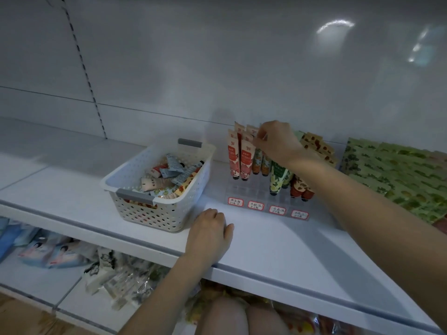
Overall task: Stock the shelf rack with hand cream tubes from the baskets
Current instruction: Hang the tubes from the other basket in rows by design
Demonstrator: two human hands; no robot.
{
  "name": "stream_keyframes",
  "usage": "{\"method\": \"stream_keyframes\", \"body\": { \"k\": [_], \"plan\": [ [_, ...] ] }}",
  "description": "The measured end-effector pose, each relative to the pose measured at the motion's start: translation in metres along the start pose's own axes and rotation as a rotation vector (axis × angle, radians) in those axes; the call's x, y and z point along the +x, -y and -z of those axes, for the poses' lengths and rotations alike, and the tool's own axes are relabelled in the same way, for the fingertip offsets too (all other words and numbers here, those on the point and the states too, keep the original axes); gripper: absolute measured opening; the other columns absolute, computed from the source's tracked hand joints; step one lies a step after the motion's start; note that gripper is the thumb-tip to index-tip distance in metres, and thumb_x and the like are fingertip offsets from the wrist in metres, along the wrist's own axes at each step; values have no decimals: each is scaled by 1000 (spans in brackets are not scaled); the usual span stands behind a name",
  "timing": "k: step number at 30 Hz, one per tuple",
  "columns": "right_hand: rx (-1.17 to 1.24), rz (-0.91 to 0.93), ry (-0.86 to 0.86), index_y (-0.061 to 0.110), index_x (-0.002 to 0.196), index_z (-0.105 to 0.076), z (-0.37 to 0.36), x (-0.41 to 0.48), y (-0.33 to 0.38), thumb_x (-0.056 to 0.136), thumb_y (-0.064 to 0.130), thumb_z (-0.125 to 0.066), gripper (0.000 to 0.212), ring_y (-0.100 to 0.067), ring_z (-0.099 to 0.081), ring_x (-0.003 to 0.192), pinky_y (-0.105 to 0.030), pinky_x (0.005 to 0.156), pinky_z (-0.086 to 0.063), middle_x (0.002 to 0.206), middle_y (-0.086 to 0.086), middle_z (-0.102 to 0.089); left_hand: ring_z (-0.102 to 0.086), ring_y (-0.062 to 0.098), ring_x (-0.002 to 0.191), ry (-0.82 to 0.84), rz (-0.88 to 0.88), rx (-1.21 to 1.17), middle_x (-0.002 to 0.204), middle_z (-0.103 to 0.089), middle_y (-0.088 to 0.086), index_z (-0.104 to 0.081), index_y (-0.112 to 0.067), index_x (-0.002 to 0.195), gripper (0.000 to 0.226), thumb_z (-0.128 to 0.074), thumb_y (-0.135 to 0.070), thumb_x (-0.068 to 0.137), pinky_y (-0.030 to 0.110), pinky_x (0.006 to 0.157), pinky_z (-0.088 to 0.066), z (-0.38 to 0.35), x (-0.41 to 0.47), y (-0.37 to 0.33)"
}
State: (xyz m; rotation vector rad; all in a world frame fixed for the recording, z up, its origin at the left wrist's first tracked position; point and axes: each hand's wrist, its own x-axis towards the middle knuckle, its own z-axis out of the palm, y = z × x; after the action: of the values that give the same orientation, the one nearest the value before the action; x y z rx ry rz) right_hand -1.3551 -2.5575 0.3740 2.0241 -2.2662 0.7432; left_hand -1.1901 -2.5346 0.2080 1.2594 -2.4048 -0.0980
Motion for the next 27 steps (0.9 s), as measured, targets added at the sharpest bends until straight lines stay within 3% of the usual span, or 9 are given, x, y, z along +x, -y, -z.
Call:
{"method": "stream_keyframes", "body": {
  "k": [4, 8, 12, 15, 20, 22, 24, 25, 27],
  "plan": [
    [82, 19, -22, -4, 97, -63, 9, -2, 5, 93, 16, -54, 22, -23, -62, 74, -39, 78, -55, 92, -16, -65, -54, 23, 107, -46, -66, -49, 114, -59, 10, -58, -6, 114, 33, -40, -28, 98, 31, 90, -43, 19, -1, -18],
    [212, 34, 3, 1, 91, -64, 11, 2, 22, 91, 15, -58, 15, -13, -64, 63, -28, 71, -57, 83, -11, -67, -64, 29, 71, -262, -128, -166, 81, -67, 12, -68, -2, 85, 31, -46, -24, 88, 37, 59, -54, 65, 5, -20],
    [301, 54, 83, 0, 92, -64, 3, 11, 43, 91, 14, -57, 15, -10, -63, 58, -19, 64, -56, 81, -12, -68, -58, 31, 78, -249, -17, -90, 78, -59, 11, -61, 0, 80, 26, -47, -19, 92, 38, 65, -46, 113, 25, 20],
    [389, 37, 197, -4, 97, -63, -11, 24, 58, 93, 11, -54, 18, -12, -64, 61, -16, 63, -55, 86, -15, -68, -56, 32, 85, -98, 116, 85, 83, -50, 9, -58, -4, 87, 15, -49, -15, 93, 32, 65, -35, 131, 42, 55],
    [300, 32, 424, -7, 100, -61, -64, 51, 90, 95, 9, -47, 22, -29, -66, 88, -39, 85, -55, 97, -21, -66, -55, 27, 97, 264, 168, 275, 106, -57, 13, -54, -6, 113, 33, -53, -31, 92, 25, 71, -35, 128, 69, 92],
    [219, 29, 451, -3, 81, -57, -90, 62, 102, 94, 4, -45, 20, -33, -62, 84, -32, 71, -55, 81, -16, -60, -56, 26, 103, 360, 164, 301, 115, -61, 12, -54, -10, 118, 42, -50, -42, 91, 25, 76, -37, 118, 78, 104],
    [132, 38, 456, 6, 62, -43, -112, 72, 110, 94, 0, -42, 33, -24, -53, 66, -15, 49, -40, 65, -6, -45, -56, 24, 107, 428, 186, 290, 121, -60, 10, -54, -16, 122, 44, -47, -47, 92, 26, 82, -40, 110, 84, 113],
    [101, 52, 464, 10, 59, -39, -121, 76, 113, 95, 0, -41, 37, -18, -46, 59, -13, 44, -33, 63, -4, -41, -55, 23, 110, 443, 184, 285, 125, -59, 8, -53, -19, 125, 44, -46, -47, 92, 26, 86, -40, 107, 86, 117],
    [64, 48, 497, 7, 69, -50, -134, 81, 117, 95, 3, -44, 27, -15, -46, 62, -17, 51, -35, 72, -7, -50, -54, 21, 113, 457, 164, 294, 128, -57, 6, -50, -22, 129, 44, -48, -46, 92, 26, 89, -40, 102, 90, 122]
  ]
}}
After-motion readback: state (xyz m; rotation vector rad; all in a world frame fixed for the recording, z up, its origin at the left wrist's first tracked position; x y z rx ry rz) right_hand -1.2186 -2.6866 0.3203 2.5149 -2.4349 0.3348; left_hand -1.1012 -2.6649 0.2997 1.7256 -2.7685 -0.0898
